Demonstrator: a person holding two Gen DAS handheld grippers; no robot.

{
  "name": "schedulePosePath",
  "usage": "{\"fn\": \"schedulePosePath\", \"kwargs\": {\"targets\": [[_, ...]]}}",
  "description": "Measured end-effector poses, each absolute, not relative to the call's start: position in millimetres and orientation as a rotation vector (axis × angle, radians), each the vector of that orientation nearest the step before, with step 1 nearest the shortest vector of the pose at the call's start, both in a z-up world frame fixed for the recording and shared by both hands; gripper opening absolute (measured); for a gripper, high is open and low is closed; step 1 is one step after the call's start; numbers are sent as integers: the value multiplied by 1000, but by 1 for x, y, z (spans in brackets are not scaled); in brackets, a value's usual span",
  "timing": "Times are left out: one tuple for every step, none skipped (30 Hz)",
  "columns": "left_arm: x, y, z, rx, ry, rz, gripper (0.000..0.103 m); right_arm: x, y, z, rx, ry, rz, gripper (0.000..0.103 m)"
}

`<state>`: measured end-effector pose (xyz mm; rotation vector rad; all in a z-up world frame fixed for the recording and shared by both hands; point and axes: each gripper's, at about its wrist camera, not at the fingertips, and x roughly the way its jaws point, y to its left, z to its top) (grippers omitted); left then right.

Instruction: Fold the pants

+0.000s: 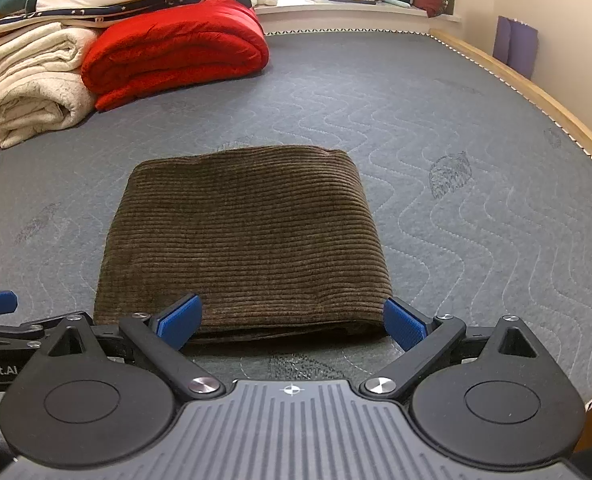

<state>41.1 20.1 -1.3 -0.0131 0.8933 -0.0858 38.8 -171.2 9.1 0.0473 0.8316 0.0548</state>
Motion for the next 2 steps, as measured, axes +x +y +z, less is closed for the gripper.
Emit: {"fn": "schedulePosePath", "kwargs": {"targets": [[41,20,-1,-13,893,-87,103,39,-171,9,46,831,54,97],[41,20,-1,-15,894,-86,103,39,-171,8,44,833,53,97]]}}
